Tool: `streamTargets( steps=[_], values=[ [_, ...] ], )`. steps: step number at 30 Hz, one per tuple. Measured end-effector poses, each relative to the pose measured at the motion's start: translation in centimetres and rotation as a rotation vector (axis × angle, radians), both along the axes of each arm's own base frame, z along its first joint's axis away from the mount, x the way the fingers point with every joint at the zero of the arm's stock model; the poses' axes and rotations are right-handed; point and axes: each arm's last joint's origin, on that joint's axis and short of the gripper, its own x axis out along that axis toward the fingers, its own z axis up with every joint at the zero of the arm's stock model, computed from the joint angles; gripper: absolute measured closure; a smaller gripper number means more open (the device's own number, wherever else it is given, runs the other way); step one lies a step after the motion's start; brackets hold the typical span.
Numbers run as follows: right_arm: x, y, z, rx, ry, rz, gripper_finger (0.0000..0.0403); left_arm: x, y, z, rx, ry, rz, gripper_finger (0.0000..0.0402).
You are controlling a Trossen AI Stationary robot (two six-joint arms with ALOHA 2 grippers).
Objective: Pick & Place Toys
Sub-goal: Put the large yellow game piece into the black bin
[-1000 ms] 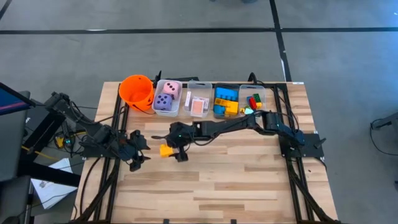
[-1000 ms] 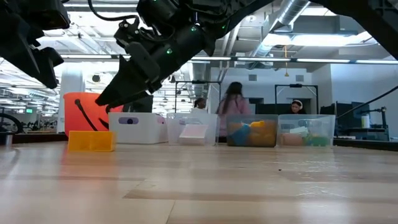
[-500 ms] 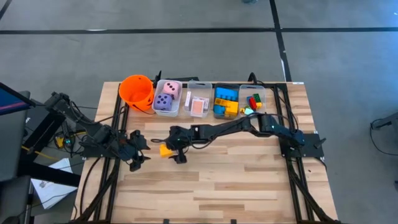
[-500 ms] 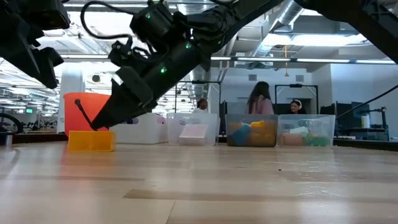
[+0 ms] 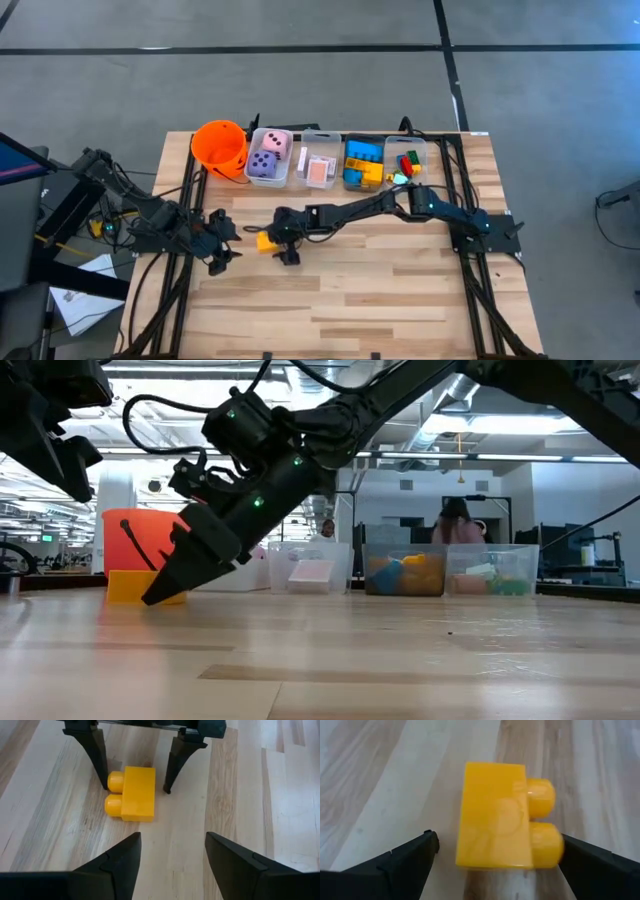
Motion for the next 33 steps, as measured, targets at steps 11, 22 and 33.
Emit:
streamTargets(
  steps=[11, 22, 33],
  values=[
    [0.1, 0.1, 0.2, 0.087, 0.008, -0.082, 0.0142, 0.0, 0.0, 0.0, 0.0, 0.0, 0.0, 0.0192],
    [-0.6, 2.1, 2.3, 0.223, 0.059, -0.252, 0.0142, 0.0, 0.0, 0.0, -0.036, -0.001, 0.042, 0.0192],
    [-6.7, 4.2, 13.4, -0.152, 0.05, -0.667, 0.0142, 0.0, 0.0, 0.0, -0.046, -0.002, 0.053, 0.0192]
  ],
)
